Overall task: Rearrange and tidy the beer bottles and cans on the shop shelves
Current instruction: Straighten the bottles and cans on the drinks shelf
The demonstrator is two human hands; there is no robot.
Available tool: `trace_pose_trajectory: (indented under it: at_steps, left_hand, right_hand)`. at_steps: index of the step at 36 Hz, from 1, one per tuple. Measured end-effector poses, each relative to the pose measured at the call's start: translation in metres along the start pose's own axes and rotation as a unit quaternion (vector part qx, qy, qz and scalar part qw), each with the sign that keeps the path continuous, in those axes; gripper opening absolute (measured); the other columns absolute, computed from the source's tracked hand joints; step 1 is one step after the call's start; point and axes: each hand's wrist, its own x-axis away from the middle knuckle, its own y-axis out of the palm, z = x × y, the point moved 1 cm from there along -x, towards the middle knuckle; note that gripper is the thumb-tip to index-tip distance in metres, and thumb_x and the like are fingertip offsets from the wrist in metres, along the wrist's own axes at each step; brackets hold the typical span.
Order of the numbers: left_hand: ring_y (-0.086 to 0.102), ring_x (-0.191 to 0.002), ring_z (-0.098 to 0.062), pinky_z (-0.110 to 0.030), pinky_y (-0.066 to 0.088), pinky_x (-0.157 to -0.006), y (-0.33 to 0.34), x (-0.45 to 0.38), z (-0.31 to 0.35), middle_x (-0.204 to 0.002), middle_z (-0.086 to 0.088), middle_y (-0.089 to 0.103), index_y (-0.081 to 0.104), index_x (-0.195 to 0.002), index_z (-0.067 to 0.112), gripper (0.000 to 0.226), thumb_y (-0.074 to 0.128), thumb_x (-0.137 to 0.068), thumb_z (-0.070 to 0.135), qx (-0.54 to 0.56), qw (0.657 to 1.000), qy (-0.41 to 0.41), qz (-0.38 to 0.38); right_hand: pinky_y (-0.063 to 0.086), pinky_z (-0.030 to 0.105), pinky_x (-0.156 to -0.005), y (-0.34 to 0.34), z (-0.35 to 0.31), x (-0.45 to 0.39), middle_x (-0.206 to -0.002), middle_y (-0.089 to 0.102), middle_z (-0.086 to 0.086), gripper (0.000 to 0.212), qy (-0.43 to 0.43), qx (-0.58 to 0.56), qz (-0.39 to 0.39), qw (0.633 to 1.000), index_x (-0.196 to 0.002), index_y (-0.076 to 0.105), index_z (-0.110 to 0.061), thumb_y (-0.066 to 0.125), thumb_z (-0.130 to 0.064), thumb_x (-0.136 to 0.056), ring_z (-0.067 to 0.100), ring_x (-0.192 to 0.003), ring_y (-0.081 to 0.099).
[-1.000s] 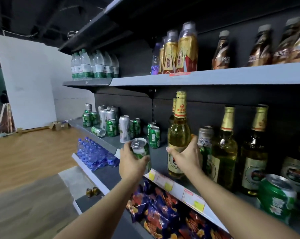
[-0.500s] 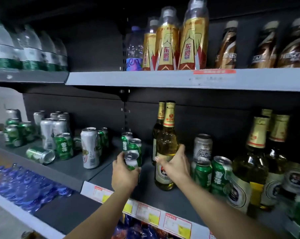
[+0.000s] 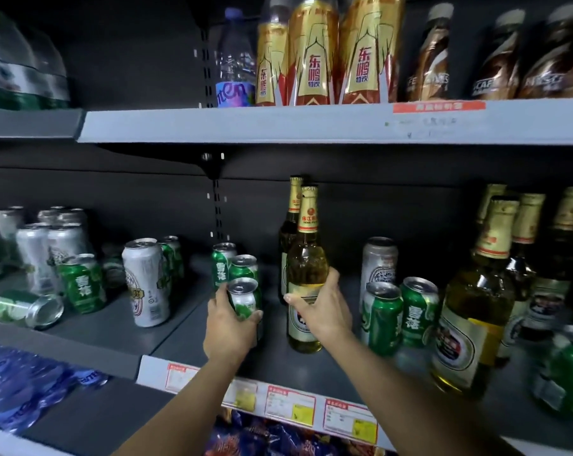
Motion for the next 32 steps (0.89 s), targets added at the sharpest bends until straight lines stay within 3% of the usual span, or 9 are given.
trace_pose_trajectory:
  at_steps: [3,5,7,12,18,24,27,29,32]
  left_hand:
    - [0.04,-0.127,-0.035,-0.048,0.041,-0.094,-0.001,0.01,0.008,-0.136,-0.015,0.043,0.035,-0.143,0.014,0.081,0.079,-0.075,0.023,-0.011,0.995,0.057,0.08]
    - [0.043,-0.119,-0.038,-0.05,0.04,-0.094,-0.002,0.022,0.021,-0.128,-0.019,0.048,0.042,-0.137,0.007,0.072,0.077,-0.075,0.018,-0.011,0.979,0.126,0.158]
    - [0.045,-0.112,-0.031,-0.044,0.039,-0.091,0.001,0.037,0.04,-0.119,-0.016,0.051,0.047,-0.131,0.005,0.058,0.069,-0.079,0.021,0.02,0.964,0.196,0.18]
    - [0.05,-0.105,-0.021,-0.024,0.036,-0.088,0.032,0.081,0.088,-0.11,-0.006,0.052,0.052,-0.119,0.01,0.045,0.048,-0.082,0.035,0.098,0.941,0.312,0.089]
    - [0.052,-0.104,-0.019,-0.03,0.041,-0.089,0.081,0.152,0.139,-0.108,0.001,0.052,0.056,-0.113,0.013,0.035,0.047,-0.083,0.029,0.151,0.913,0.38,0.013]
    - [0.052,-0.104,-0.021,-0.034,0.042,-0.086,0.138,0.242,0.199,-0.108,0.0,0.053,0.055,-0.112,0.016,0.034,0.043,-0.085,0.033,0.167,0.896,0.409,-0.055]
    - [0.049,-0.105,-0.018,-0.029,0.04,-0.084,0.168,0.296,0.233,-0.108,0.0,0.053,0.056,-0.111,0.016,0.035,0.041,-0.086,0.036,0.165,0.887,0.42,-0.097]
    - [0.047,-0.105,-0.016,-0.023,0.034,-0.083,0.189,0.335,0.256,-0.109,-0.001,0.055,0.058,-0.111,0.014,0.03,0.047,-0.087,0.03,0.166,0.879,0.431,-0.121]
    - [0.046,-0.106,-0.014,-0.024,0.037,-0.081,0.219,0.394,0.289,-0.11,0.002,0.053,0.059,-0.111,0.016,0.023,0.059,-0.088,0.018,0.163,0.87,0.438,-0.158]
  right_hand:
    - [0.042,0.036,-0.095,-0.006,0.002,0.006,-0.148,0.037,0.001,0.099,-0.029,0.024,0.019,0.999,-0.149,0.013,-0.021,0.07,-0.057,-0.076,0.025,-0.131,0.043]
    - [0.038,0.036,-0.101,-0.016,0.005,0.017,-0.15,0.035,0.002,0.092,-0.075,0.054,0.055,0.994,-0.151,0.014,-0.02,0.063,-0.055,-0.082,0.023,-0.134,0.038]
    - [0.039,0.036,-0.1,-0.027,0.011,0.029,-0.142,0.043,0.002,0.075,-0.132,0.071,0.101,0.983,-0.148,0.024,-0.019,0.057,-0.05,-0.087,0.022,-0.129,0.043]
    - [0.05,0.034,-0.081,-0.066,0.035,0.055,-0.111,0.06,-0.001,0.041,-0.207,0.038,0.208,0.955,-0.123,0.042,-0.025,0.045,-0.039,-0.086,0.018,-0.102,0.059]
    - [0.045,0.031,-0.08,-0.142,0.09,0.088,-0.105,0.058,-0.003,0.034,-0.245,0.099,0.264,0.927,-0.119,0.046,-0.025,0.047,-0.028,-0.085,0.017,-0.095,0.055]
    - [0.04,0.026,-0.078,-0.251,0.172,0.138,-0.101,0.06,-0.001,0.029,-0.181,0.201,0.309,0.912,-0.117,0.05,-0.022,0.044,-0.029,-0.089,0.015,-0.094,0.053]
    - [0.047,0.028,-0.073,-0.32,0.216,0.171,-0.098,0.062,-0.002,0.029,-0.134,0.258,0.34,0.894,-0.114,0.051,-0.022,0.042,-0.029,-0.088,0.017,-0.09,0.058]
    - [0.049,0.029,-0.071,-0.367,0.244,0.196,-0.096,0.062,0.0,0.029,-0.103,0.28,0.355,0.886,-0.112,0.054,-0.019,0.044,-0.027,-0.086,0.02,-0.088,0.061]
    - [0.05,0.036,-0.068,-0.433,0.282,0.237,-0.093,0.062,0.006,0.029,-0.061,0.306,0.376,0.872,-0.111,0.058,-0.012,0.054,-0.019,-0.083,0.027,-0.085,0.061]
